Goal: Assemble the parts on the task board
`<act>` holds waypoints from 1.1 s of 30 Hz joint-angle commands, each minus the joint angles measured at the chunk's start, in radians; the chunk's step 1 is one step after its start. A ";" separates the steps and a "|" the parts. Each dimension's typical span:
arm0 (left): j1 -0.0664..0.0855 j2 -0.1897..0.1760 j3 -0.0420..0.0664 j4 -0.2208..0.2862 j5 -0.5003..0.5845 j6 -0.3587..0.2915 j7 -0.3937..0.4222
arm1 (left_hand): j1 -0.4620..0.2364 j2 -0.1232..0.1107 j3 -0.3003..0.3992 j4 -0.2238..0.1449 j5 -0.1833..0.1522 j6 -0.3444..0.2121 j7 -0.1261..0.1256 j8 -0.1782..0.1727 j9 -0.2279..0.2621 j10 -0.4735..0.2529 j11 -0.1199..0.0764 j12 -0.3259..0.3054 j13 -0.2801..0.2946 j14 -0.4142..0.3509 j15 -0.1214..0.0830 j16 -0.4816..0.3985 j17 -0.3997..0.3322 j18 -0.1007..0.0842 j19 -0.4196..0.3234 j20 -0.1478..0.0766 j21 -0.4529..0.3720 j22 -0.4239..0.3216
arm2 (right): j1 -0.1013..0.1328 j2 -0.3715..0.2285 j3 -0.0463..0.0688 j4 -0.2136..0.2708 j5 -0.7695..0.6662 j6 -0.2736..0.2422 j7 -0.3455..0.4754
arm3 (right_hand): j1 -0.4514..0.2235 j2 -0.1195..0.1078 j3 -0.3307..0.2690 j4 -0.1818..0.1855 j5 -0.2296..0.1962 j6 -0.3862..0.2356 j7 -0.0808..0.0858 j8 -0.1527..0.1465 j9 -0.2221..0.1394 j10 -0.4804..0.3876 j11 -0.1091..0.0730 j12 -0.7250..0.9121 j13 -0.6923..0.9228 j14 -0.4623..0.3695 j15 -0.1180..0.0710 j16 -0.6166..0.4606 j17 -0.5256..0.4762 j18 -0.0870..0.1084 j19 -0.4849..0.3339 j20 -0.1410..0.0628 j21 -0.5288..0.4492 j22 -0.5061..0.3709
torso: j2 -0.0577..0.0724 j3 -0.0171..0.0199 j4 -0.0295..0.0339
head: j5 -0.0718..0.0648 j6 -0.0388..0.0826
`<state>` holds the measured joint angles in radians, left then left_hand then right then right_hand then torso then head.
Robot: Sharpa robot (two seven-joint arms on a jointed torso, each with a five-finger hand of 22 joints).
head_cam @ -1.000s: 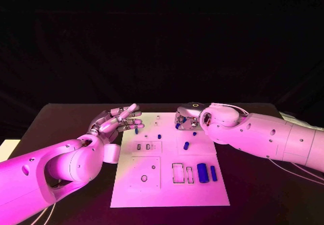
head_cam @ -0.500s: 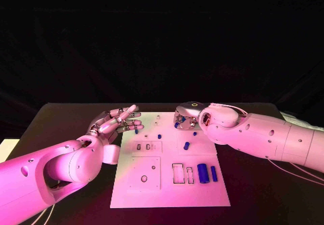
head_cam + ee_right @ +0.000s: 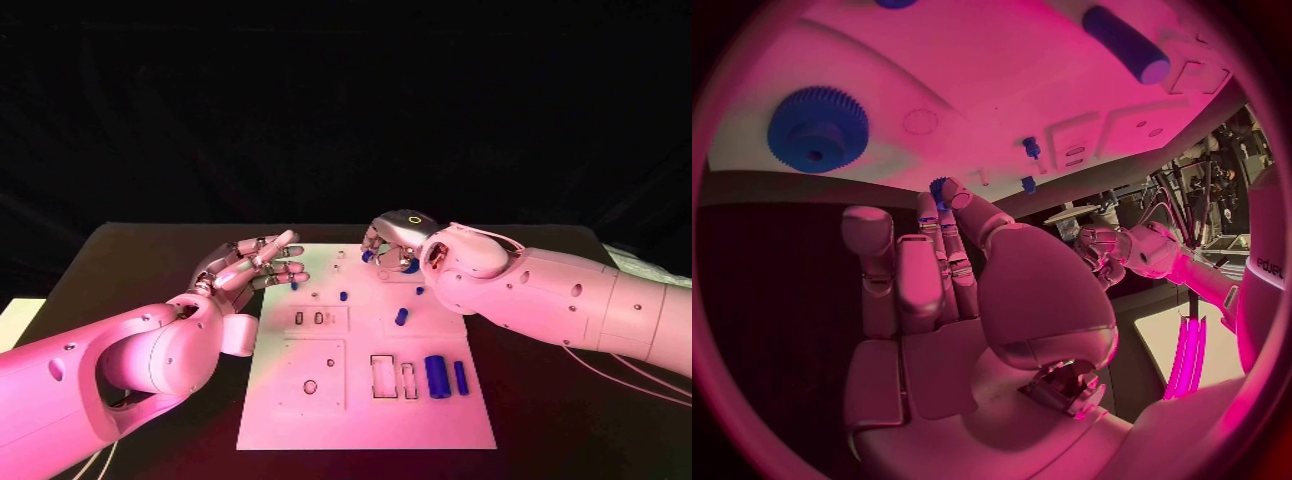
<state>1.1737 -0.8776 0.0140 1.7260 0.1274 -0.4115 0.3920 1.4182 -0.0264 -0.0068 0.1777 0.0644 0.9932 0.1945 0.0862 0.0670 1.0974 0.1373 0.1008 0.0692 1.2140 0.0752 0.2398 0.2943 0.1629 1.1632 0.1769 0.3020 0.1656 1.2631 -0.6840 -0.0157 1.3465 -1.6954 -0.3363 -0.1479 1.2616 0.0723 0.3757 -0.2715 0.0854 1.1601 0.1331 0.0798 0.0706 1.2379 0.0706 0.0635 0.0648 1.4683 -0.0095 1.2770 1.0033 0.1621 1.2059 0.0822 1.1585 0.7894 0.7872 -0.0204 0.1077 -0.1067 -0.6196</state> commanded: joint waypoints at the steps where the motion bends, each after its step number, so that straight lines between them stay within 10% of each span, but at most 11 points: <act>1: 0.002 0.003 0.001 0.002 0.002 0.023 0.001 | 0.003 0.010 0.001 -0.007 -0.004 0.002 0.005 -0.006 -0.001 -0.001 0.004 -0.006 0.000 0.004 0.002 -0.006 0.002 0.015 0.007 0.000 -0.004 0.001 | 0.002 0.018 0.001 -0.023 0.002 -0.070 -0.030 | -0.008 -0.008 0.023 0.015 -0.008 0.010 -0.001 -0.004 0.012 0.008 -0.005 -0.002 -0.001 0.024 -0.005 0.003 -0.002 -0.018 0.005 0.001 0.005 0.001 | 0.002 -0.0025 0.0028 | 0.000 0.005; 33: 0.006 0.004 0.001 0.013 0.002 0.025 -0.002 | 0.005 0.011 0.001 -0.010 -0.004 0.002 0.004 -0.008 -0.001 -0.001 0.003 -0.007 0.000 0.000 0.003 -0.008 0.004 0.015 0.006 0.000 -0.006 0.001 | 0.003 0.166 0.002 -0.157 -0.015 -0.018 -0.061 | -0.023 -0.038 0.049 0.033 -0.029 0.005 0.001 -0.011 0.012 -0.003 -0.001 -0.003 -0.002 0.023 -0.002 0.010 0.003 -0.018 -0.001 0.005 0.011 0.005 | 0.014 -0.0075 0.0116 | 0.027 0.017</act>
<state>1.1767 -0.8763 0.0142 1.7354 0.1277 -0.4067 0.3870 1.4223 -0.0223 -0.0065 0.1720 0.0645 0.9932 0.1945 0.0827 0.0672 1.0973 0.1373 0.0966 0.0691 1.2140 0.0752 0.2358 0.2973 0.1629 1.1632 0.1770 0.3020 0.1653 1.2669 -0.5202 -0.0139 1.1924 -1.6969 -0.3789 -0.2024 1.2401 0.0436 0.4190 -0.2369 0.0573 1.1596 0.1300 0.0629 0.0835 1.2391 0.0693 0.0634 0.0627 1.4683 -0.0093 1.2808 1.0057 0.1622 1.2055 0.0824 1.1661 0.7927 0.7999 -0.0273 0.1200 -0.0813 -0.6026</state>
